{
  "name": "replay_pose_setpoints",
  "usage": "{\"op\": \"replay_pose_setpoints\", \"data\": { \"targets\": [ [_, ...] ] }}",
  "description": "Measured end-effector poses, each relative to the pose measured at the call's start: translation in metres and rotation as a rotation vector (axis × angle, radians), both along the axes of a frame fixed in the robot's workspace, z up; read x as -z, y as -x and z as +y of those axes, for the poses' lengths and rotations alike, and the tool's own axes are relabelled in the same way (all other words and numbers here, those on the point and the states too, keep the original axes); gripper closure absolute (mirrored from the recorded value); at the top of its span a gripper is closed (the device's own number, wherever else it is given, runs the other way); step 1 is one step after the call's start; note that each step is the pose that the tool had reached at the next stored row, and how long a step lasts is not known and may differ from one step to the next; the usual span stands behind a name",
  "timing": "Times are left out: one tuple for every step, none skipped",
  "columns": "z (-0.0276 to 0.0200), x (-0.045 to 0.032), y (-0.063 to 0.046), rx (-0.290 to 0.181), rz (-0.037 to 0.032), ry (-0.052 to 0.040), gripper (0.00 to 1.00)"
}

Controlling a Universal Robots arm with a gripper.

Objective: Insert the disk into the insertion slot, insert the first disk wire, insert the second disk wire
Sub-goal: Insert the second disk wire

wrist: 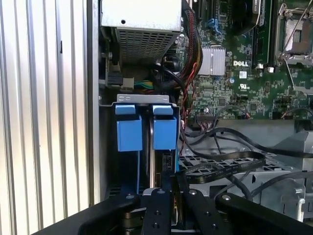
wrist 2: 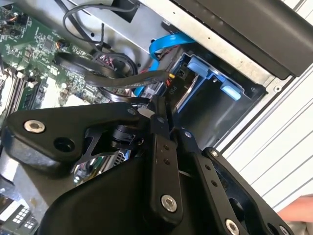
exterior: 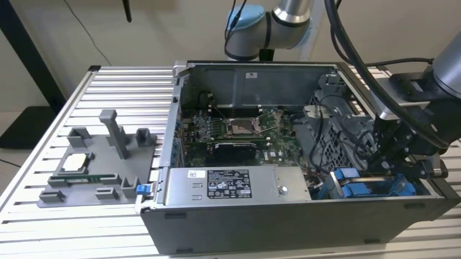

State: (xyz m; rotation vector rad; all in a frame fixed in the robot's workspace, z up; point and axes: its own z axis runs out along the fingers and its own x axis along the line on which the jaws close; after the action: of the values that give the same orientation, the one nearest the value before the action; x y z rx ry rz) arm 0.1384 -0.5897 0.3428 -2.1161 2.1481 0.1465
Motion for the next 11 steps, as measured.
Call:
{"op": "replay_pose_setpoints", "data": {
  "targets": [
    [0.0,0.0003,0.0,0.0,-0.0005,-0.0001,1.0],
    [0.0001,0.0006,0.0,0.0,-0.001,-0.0002,1.0],
    [0.0002,0.0008,0.0,0.0,-0.0014,-0.0002,1.0],
    [0.0003,0.001,0.0,0.0,-0.0017,-0.0003,1.0],
    [0.0004,0.0011,0.0,0.0,-0.0019,-0.0005,1.0],
    [0.0006,0.0012,0.0,0.0,-0.002,-0.0004,1.0],
    [0.0008,0.0011,0.0,0.0,-0.0021,-0.0003,1.0],
    [0.0009,0.0011,0.0,0.0,-0.0022,-0.0002,1.0],
    [0.0011,0.0011,0.0,0.0,-0.0022,-0.0002,1.0],
    [0.0012,0.0012,0.0,0.0,-0.0023,-0.0002,1.0],
    [0.0013,0.0012,0.0,0.0,-0.0023,-0.0002,1.0]
  ]
}}
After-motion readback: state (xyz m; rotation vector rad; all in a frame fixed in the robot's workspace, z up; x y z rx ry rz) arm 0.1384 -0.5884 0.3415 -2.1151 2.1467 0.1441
